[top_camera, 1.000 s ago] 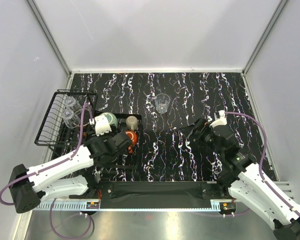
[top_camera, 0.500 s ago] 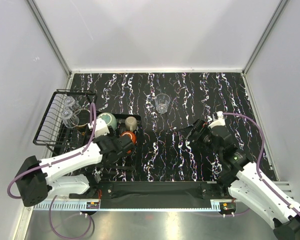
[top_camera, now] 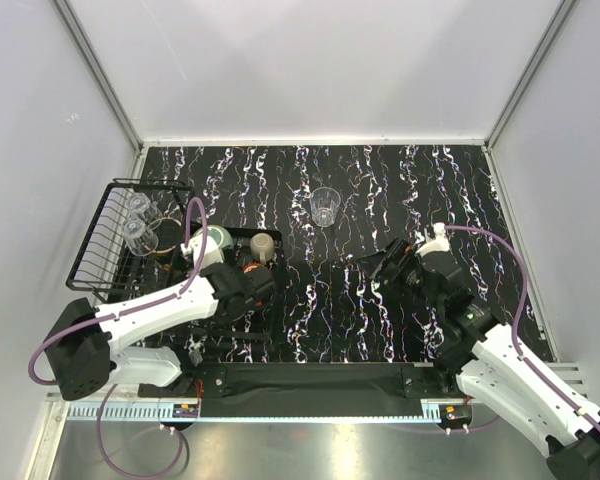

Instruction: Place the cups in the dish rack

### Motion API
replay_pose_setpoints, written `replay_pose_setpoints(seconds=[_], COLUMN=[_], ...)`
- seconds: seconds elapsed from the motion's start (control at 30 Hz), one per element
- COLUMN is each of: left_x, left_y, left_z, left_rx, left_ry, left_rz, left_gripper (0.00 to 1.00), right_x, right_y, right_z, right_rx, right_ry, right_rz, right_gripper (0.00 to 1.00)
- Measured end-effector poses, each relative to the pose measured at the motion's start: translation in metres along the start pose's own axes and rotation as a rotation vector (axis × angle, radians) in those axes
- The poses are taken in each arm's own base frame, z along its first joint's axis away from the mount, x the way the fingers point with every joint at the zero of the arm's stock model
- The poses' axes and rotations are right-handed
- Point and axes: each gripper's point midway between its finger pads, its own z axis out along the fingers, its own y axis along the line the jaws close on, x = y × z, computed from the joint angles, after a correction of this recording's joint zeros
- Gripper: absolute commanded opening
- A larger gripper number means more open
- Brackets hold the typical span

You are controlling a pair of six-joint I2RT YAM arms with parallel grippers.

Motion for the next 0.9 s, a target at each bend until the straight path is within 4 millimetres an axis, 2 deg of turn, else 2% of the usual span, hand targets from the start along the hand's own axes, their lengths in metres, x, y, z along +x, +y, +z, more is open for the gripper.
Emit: replay_pose_setpoints(seconds=[0.13,0.33,0.5,0.67,0.83,0.87,0.9], left_x=[-0.003,-0.02,-0.036,-0.049,-0.058,-0.059,-0.06], left_y=[-0.007,-0.022,-0.035,-0.047,-0.047,-0.045,-0.043], left_z=[-0.006,-0.022,-0.038,-0.05,-0.06,-0.062,-0.064], left_rx=[0.017,0.067,0.102,0.123,0.162,0.176,0.192], left_ry=[0.015,0.022,0.029,0.035,0.042,0.046,0.052], left_rz=[-0.017,-0.039,-0.038,-0.113,-0.072,-0.046,-0.024], left_gripper=[0.99,0.99,0.99,0.99,0.98,0.93,0.83], right_x=[0.0,0.002,0.005,-0.006,-0.026,-0.031,-0.034], right_y=[0.0,-0.002,-0.006,0.005,0.019,0.022,0.023], right_z=[0.0,0.001,0.012,0.032,0.069,0.078,0.086], right_rx=[0.001,0.008,0.07,0.132,0.213,0.228,0.248], right_ry=[0.002,0.006,0.051,0.085,0.092,0.092,0.093], right_rz=[0.001,0.0,-0.014,-0.053,-0.104,-0.114,-0.127], right_gripper=[1.0,1.0,1.0,1.0,1.0,1.0,0.99])
